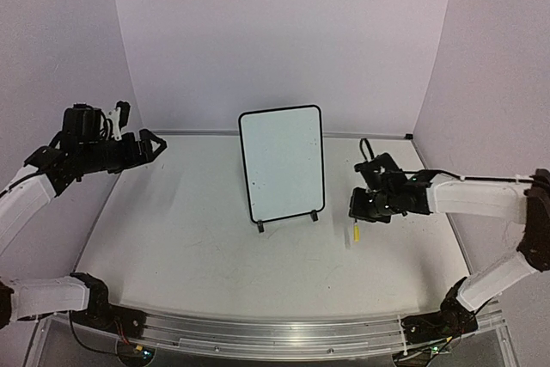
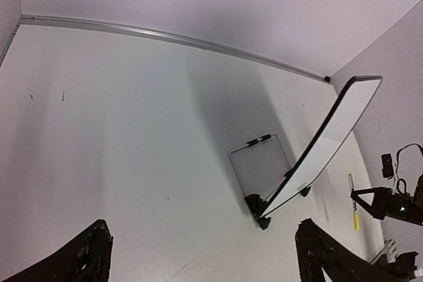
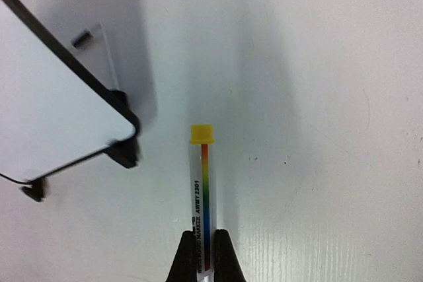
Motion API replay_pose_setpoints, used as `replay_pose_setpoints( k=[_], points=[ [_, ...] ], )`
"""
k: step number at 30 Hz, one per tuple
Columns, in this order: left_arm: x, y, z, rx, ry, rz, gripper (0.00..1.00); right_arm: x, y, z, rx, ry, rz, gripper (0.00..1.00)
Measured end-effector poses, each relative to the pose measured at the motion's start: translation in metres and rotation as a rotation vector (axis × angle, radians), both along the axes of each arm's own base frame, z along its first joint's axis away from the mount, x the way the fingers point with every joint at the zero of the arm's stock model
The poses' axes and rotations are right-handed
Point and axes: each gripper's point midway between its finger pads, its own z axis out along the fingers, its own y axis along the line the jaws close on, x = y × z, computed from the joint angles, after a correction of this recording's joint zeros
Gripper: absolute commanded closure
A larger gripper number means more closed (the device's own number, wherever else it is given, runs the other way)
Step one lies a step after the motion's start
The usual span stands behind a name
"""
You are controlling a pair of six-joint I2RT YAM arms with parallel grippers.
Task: Write a sentence on the whiteboard
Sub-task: Pick up the whiteboard marker from the center of the board, then pass from the right arm to the left
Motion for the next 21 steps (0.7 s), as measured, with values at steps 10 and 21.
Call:
replay_pose_setpoints(
  k=[10,21],
  points=[
    [-0.038,-0.087,0.006,-0.218,0.012,-0.143,0.05,-0.016,0.024,0.138,0.391,-0.321,-0.014,1.00],
    [-0.086,-0.235,0.004,-0.286,0.025,-0.439,0.01,-0.016,0.092,0.191,0.614,-0.442,0.049,1.00]
  ],
)
